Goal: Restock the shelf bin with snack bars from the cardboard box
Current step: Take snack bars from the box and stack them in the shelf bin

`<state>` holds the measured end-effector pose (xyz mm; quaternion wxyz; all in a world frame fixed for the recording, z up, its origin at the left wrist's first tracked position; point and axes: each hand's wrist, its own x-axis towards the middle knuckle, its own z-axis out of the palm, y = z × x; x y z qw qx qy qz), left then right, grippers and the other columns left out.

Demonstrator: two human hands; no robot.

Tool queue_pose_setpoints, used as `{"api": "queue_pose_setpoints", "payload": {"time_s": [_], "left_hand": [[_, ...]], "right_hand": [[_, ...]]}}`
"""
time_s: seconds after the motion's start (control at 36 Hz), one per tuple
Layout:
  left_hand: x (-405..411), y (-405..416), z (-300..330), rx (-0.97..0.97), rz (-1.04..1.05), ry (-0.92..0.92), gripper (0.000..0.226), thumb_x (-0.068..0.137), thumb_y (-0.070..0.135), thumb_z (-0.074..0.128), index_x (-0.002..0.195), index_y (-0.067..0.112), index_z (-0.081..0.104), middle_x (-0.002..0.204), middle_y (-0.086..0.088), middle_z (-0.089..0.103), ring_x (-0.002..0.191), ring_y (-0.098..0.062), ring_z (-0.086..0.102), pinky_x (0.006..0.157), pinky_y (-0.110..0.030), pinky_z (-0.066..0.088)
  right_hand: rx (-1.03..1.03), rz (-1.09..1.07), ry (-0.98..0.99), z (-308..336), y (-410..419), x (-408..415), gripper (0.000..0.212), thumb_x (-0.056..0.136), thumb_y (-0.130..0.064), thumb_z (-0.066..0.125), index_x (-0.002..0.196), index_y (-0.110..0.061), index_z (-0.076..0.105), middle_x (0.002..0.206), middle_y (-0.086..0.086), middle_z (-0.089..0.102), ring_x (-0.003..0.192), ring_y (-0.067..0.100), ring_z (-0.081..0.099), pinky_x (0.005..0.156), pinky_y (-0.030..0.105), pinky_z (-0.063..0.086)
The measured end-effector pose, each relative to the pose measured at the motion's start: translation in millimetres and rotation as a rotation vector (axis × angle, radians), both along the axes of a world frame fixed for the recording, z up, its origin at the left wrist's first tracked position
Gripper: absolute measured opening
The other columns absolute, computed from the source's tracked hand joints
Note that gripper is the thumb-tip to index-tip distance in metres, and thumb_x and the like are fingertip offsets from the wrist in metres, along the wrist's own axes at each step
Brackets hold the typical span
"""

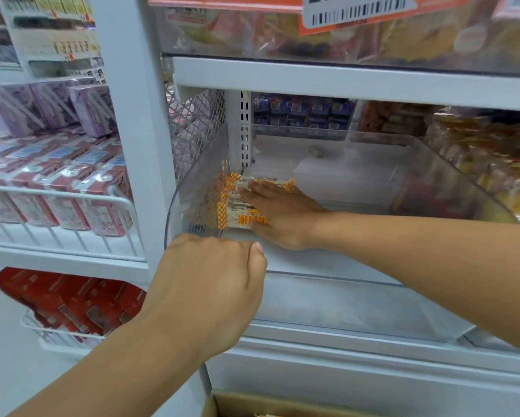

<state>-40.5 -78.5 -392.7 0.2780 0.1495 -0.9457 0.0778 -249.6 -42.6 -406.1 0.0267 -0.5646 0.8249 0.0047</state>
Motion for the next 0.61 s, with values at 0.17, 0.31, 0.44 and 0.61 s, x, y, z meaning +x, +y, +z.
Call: {"api": "queue_pose_setpoints", "payload": {"time_s": [0.17,0.31,0.44,0.61], "left_hand": [[1.1,-0.1,3.0,-0.001,-0.011,0.002,0.053,0.096,0.033,0.031,0.058,0.027,0.069,0.038,0.006,0.047,0.036,-0.022,0.048,0.052,-0.026,0.032],[0.9,-0.1,4.2,-0.038,-0.007,-0.021,0.055,0.096,0.035,0.028,0.060,0.026,0.069,0.040,0.006,0.046,0.037,-0.023,0.047,0.052,-0.028,0.032],[5.0,6.9,10.7,0.091,-0.009,-0.119,0.052,0.104,0.040,0.008,0.075,0.023,0.049,0.062,0.006,0.043,0.065,-0.020,0.043,0.072,-0.032,0.024],[5.1,6.4,19.7,0.322,-0.129,0.019,0.027,0.101,0.039,0.038,0.083,0.026,0.054,0.078,0.005,0.060,0.079,-0.025,0.057,0.069,-0.037,0.037]], "right_hand": [[0.015,-0.052,-0.064,11.2,-1.0,1.1,0.074,0.101,-0.053,0.042,0.160,-0.038,0.000,0.168,-0.008,-0.006,0.155,0.017,-0.004,0.121,0.060,0.001],[-0.006,-0.059,-0.111,19.1,4.7,1.1,0.076,0.101,-0.051,0.047,0.160,-0.036,0.002,0.169,-0.008,-0.005,0.155,0.014,-0.003,0.123,0.054,0.001],[-0.006,-0.061,-0.115,24.0,9.5,2.9,0.076,0.099,-0.051,0.050,0.160,-0.035,0.007,0.169,-0.007,-0.003,0.155,0.014,-0.002,0.125,0.049,0.003],[-0.344,-0.030,-0.045,70.0,55.0,39.3,0.036,0.098,-0.037,0.057,0.128,-0.018,0.064,0.134,0.008,0.061,0.125,0.026,0.055,0.108,0.035,0.039]]}}
